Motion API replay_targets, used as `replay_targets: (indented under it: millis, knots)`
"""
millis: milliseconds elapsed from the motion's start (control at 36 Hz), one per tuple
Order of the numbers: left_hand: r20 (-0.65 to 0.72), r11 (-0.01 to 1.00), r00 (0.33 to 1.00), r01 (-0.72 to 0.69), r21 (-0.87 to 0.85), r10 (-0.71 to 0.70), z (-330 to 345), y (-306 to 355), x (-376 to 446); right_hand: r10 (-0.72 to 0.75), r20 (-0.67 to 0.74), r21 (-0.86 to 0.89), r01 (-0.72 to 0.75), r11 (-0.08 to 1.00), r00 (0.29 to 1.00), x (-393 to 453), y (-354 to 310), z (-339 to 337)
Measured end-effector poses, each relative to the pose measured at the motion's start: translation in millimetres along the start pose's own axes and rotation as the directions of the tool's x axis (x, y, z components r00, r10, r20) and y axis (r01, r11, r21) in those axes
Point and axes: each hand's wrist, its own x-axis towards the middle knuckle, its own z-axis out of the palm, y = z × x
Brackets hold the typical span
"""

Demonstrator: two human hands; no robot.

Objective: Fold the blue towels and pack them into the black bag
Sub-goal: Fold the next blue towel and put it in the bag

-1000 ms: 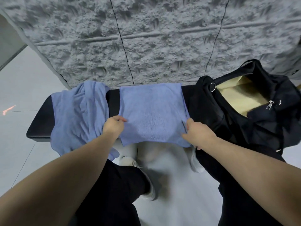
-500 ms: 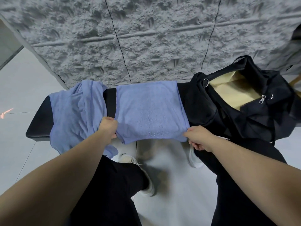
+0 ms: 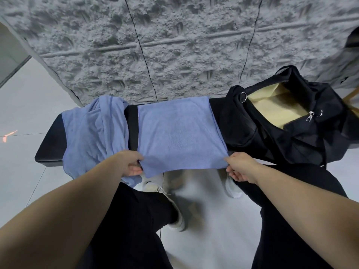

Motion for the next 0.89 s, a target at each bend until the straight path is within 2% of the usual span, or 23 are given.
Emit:
replay_targets:
  millis: [222,389,528,639,694,778,889]
  knots:
    - [0.104,0.990,0.985,0.134,0.053,-0.139,-3,-1,0,0.045,0.099,0.113,-0.056,0.992,0.994,5,-1,7]
    - [0.087,0.973,0.979,0.167,0.162,-0.182,-5,-4,-5,0.099,0.149,0.179,-0.125,0.976,0.984,7,-4,6]
    - [0.111,0.959,0.972,0.179,0.219,-0.206,0,0,-10,0.130,0.127,0.233,-0.157,0.960,0.983,12,-6,4]
    - [0.147,0.951,0.964,0.183,0.248,-0.223,-2,1,-6,0.111,0.083,0.164,-0.123,0.979,0.990,9,-6,3]
    - [0.181,0.957,0.957,0.184,0.226,-0.227,-5,0,-2,0.088,0.064,0.129,-0.096,0.987,0.994,7,-5,3]
    - [0.219,0.980,0.956,0.179,0.085,-0.193,-8,1,-1,0.046,0.053,0.123,-0.052,0.991,0.998,4,-6,2]
    - [0.236,0.984,0.958,0.176,-0.024,-0.165,-6,4,-15,-0.009,0.109,0.175,-0.010,0.984,0.994,-4,-6,2]
